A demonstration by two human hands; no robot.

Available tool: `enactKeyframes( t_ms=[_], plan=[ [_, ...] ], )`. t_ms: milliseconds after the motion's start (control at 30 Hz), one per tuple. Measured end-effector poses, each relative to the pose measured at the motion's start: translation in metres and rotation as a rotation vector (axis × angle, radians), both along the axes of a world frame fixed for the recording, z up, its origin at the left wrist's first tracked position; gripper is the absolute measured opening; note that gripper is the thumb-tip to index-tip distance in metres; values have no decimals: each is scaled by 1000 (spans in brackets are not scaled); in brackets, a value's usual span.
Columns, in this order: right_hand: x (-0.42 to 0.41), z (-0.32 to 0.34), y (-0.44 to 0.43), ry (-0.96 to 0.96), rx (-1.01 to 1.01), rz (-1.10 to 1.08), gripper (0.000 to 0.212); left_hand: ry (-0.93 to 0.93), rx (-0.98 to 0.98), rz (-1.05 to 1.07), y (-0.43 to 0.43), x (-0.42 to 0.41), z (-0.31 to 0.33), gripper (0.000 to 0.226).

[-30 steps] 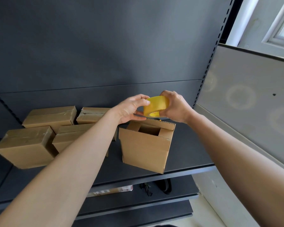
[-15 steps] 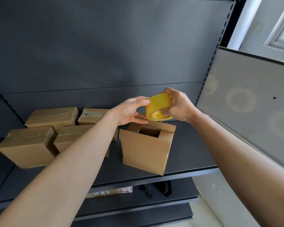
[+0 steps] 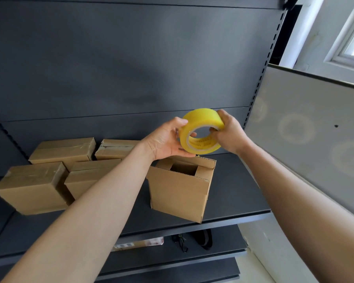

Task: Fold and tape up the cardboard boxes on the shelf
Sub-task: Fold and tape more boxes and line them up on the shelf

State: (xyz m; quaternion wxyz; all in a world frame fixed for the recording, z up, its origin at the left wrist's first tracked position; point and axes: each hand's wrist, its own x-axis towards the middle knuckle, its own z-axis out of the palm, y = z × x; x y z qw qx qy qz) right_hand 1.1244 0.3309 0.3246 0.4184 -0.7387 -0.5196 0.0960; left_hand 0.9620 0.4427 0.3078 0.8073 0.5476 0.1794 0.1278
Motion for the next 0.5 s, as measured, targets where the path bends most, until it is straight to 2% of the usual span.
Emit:
enactKeyframes(
  t_ms=[200, 333, 500],
  plan=[
    [-12, 9, -1, -258, 1, 39, 27, 70, 51, -6, -5, 7, 6, 53],
    [-15, 10, -1, -346, -19, 40, 26, 117, 93, 20, -8, 11, 8, 62],
    [-12, 11, -1, -456, -25, 79, 31, 119, 70, 82, -13, 19, 8, 49]
  ],
)
